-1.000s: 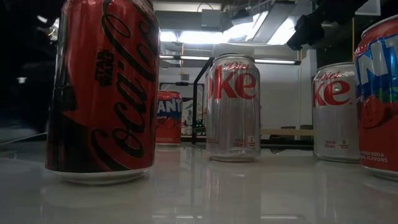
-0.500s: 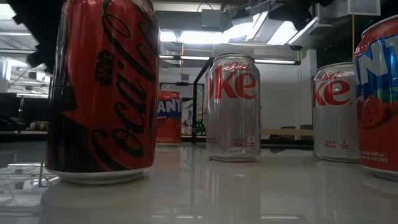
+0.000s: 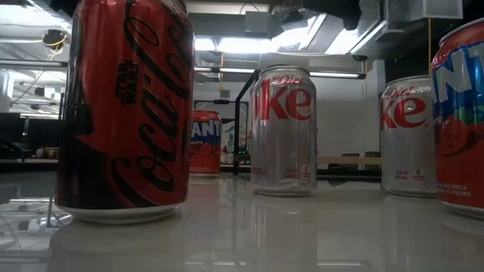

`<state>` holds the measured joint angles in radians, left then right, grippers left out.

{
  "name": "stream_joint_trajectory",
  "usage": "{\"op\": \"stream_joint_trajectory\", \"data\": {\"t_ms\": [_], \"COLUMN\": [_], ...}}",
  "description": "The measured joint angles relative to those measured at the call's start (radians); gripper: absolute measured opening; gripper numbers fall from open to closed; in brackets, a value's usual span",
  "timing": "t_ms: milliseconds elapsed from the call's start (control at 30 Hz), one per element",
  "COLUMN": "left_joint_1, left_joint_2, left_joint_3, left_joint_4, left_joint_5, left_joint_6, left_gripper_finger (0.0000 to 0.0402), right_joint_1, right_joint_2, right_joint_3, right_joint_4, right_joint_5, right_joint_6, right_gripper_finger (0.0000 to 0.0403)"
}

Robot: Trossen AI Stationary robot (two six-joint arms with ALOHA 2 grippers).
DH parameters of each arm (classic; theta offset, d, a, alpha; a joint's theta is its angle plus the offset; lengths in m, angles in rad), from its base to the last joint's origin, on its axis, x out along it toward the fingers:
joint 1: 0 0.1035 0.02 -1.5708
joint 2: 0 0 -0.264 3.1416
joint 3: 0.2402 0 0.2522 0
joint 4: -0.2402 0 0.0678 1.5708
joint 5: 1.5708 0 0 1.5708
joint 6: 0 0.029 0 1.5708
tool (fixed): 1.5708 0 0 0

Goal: Place canned beverage on shelf
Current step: Put the left blue white soda can on the shelf aligned with the other blue white soda can

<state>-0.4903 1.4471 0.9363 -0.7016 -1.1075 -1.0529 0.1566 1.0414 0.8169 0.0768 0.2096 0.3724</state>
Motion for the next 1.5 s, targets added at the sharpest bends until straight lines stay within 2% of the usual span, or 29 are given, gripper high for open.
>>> {"op": "stream_joint_trajectory", "data": {"t_ms": [233, 533, 633, 1067, 1267, 1500], "left_joint_1": [0.017, 0.017, 0.024, 0.12, 0.154, 0.177], "left_joint_2": [0.0, 0.0, 0.0, 0.0, 0.0, 0.0], "left_joint_3": [0.0, 0.0, 0.0, 0.0, 0.0, 0.0], "left_joint_4": [0.154, 0.488, 0.561, 0.676, 0.711, 0.714], "left_joint_5": [-0.004, 0.02, 0.04, 0.297, 0.378, 0.45], "left_joint_6": [0.219, 0.7, 0.807, 0.942, 0.994, 1.004], "left_gripper_finger": [0.0213, 0.0213, 0.0213, 0.0213, 0.0213, 0.0213], "right_joint_1": [0.0, 0.0, 0.0, 0.0, 0.0, 0.0], "right_joint_2": [0.074, 0.118, 0.119, 0.118, 0.125, 0.151], "right_joint_3": [0.001, 0.001, 0.001, 0.001, 0.001, 0.037], "right_joint_4": [0.101, 0.145, 0.134, 0.154, 0.165, 0.15], "right_joint_5": [0.008, 0.008, 0.008, -0.019, -0.027, -0.028], "right_joint_6": [0.024, 0.074, 0.07, 0.074, 0.235, 0.267], "right_gripper_finger": [0.0317, 0.0317, 0.0317, 0.0317, 0.0317, 0.0317]}}
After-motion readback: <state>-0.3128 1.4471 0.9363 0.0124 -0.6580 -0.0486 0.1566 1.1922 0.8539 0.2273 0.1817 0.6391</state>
